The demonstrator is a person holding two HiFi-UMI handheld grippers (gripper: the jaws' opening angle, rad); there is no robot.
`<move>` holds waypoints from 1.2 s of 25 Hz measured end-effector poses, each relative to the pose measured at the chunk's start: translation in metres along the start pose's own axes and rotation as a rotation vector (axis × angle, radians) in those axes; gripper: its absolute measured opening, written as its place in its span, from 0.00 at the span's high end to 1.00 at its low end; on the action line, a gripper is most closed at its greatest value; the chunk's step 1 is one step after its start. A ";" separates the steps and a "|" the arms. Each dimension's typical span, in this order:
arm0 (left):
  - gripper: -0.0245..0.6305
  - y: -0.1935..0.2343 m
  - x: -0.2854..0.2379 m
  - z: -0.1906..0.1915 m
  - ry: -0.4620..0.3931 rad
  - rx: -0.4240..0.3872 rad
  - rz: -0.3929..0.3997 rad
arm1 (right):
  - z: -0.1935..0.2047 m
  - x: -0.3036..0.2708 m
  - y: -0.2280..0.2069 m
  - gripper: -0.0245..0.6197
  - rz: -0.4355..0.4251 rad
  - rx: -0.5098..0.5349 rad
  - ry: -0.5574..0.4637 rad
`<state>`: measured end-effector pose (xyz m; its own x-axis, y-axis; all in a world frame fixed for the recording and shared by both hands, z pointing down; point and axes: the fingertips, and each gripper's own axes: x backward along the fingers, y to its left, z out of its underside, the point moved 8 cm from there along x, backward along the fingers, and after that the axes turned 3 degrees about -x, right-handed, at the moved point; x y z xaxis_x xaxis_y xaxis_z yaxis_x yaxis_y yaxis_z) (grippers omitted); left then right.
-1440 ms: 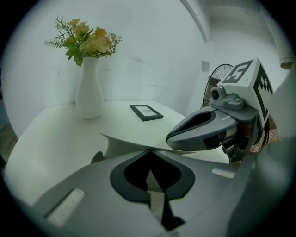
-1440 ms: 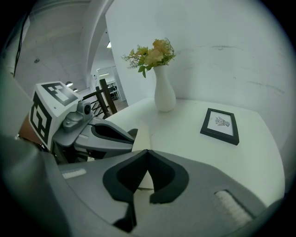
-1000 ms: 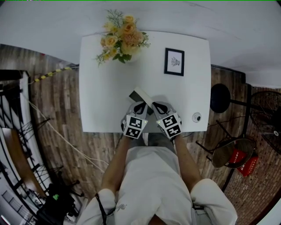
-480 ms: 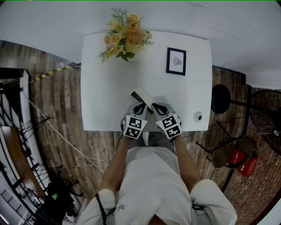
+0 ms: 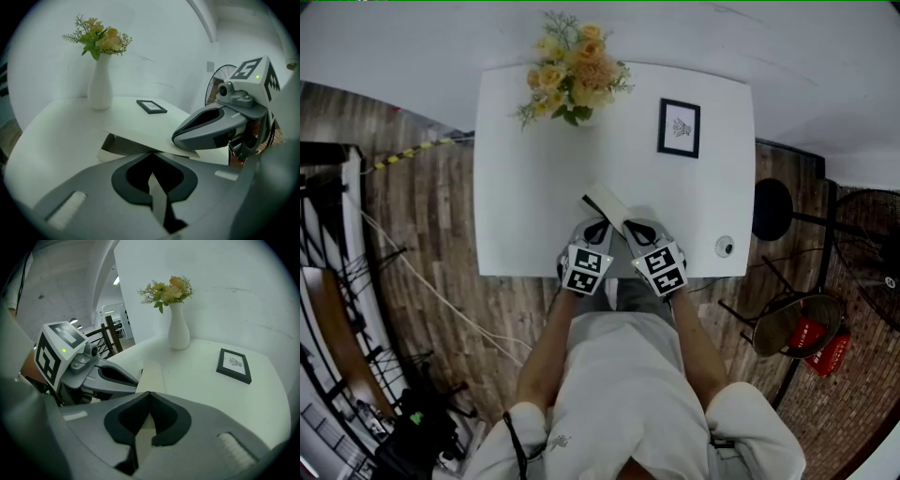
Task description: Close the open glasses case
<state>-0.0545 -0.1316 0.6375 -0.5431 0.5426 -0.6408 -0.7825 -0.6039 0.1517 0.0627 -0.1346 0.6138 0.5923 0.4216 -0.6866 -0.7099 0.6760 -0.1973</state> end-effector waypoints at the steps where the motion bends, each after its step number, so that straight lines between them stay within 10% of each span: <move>1: 0.93 0.000 0.000 0.001 0.002 0.002 0.000 | 0.000 0.000 0.000 0.96 0.003 0.003 -0.002; 30: 0.93 0.005 0.007 0.026 0.080 0.019 0.006 | 0.014 -0.015 0.021 0.96 -0.011 0.019 0.055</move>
<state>-0.0701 -0.1160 0.6534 -0.5221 0.4903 -0.6979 -0.7854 -0.5954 0.1693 0.0437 -0.1184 0.6297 0.5779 0.3805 -0.7220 -0.6956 0.6923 -0.1920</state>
